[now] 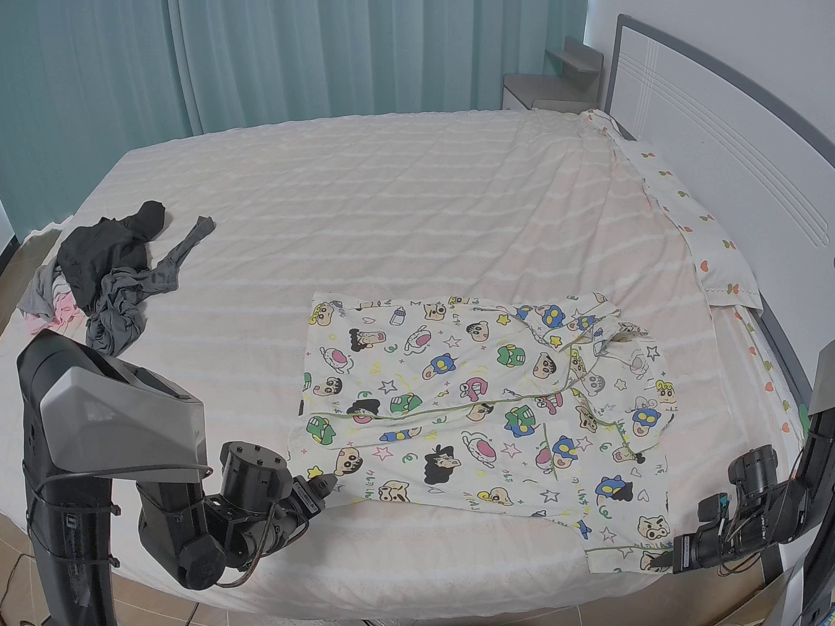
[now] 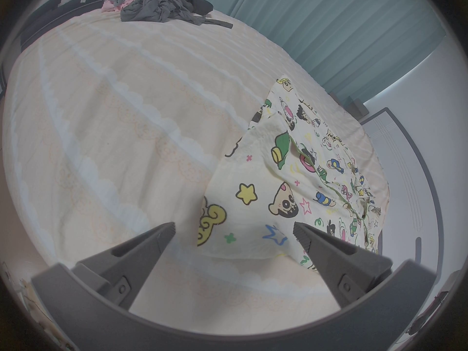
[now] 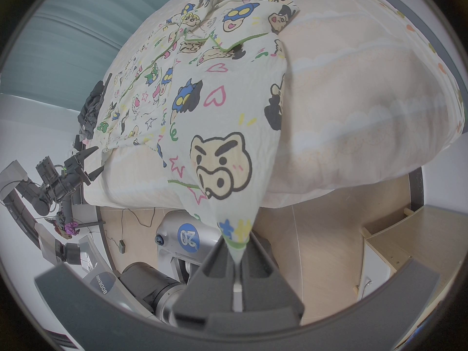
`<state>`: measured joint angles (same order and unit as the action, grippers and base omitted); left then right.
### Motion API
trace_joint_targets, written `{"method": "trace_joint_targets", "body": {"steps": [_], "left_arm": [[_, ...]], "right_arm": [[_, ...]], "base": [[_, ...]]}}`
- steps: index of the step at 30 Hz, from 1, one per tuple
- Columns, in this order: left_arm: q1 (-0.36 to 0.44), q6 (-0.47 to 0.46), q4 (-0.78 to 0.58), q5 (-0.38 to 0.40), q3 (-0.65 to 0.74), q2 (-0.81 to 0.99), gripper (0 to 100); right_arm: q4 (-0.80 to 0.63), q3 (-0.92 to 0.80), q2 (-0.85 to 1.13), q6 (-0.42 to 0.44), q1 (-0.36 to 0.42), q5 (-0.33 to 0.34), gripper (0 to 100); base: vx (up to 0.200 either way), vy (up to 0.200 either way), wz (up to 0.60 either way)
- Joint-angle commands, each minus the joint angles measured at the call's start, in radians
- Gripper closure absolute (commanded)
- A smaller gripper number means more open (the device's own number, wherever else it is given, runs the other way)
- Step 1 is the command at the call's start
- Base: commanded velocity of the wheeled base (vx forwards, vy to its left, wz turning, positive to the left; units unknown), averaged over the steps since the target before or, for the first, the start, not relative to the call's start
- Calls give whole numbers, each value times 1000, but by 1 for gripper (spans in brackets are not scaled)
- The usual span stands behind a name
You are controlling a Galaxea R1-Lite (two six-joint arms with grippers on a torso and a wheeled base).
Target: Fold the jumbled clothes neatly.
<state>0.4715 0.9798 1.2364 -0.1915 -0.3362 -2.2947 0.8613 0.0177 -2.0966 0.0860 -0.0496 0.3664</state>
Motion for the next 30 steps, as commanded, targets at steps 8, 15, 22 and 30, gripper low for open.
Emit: {"method": "trace_joint_targets", "body": {"steps": [8,15,22,30], "left_arm": [[7,-1,-2,6,-34,-15,100],[6,-3,0,1,-43,-39,100],[1,-1,0,0,14,50,100],[1,-1,-8,9,52,86,100]], "right_arm": [[1,-18,1,-2,4,6,100],[-1,-18,4,-2,4,6,100],[-5,-18,30,-2,-3,8,100],[-50,-18,90,-2,-9,20,100]], "base": [[0,0,0],[0,0,0],[0,0,0],[0,0,0]]}}
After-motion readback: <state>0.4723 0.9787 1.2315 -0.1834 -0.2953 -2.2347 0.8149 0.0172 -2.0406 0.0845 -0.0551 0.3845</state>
